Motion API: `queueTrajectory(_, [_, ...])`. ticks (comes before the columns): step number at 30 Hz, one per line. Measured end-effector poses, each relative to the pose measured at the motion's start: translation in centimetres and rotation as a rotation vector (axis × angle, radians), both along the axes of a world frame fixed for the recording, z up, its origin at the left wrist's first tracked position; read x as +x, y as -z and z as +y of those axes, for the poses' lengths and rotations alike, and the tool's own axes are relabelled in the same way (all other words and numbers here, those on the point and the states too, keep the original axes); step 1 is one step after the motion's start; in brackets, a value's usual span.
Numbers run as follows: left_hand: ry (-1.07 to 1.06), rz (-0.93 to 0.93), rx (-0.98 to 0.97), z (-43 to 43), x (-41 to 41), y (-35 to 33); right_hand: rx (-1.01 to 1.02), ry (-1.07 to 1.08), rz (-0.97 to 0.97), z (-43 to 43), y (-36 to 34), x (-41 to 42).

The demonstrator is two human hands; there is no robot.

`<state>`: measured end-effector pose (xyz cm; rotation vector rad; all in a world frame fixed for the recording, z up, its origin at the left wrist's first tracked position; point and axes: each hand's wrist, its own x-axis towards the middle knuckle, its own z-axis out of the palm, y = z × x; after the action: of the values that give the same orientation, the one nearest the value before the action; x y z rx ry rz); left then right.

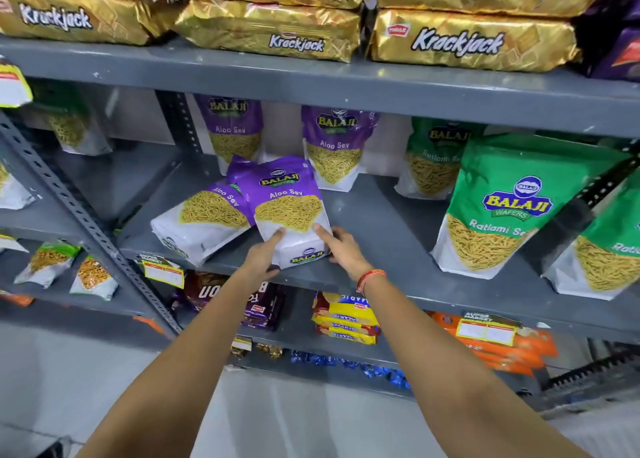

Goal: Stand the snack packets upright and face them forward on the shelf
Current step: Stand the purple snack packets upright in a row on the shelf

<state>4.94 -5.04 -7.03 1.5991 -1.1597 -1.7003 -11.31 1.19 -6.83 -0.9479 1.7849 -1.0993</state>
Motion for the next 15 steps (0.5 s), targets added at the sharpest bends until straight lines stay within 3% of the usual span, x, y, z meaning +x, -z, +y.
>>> queueTrajectory(7, [0.131,0.105,0.02,-1.0,1.6,1.3,-0.016,-0.038,-0.159,1.2,0.1,0.0])
queueTrajectory(15, [0.262,0.255,-0.201,-0.3,3.6,-0.2,-0.197,-0.041,-0.234,2.9,0.9,0.7])
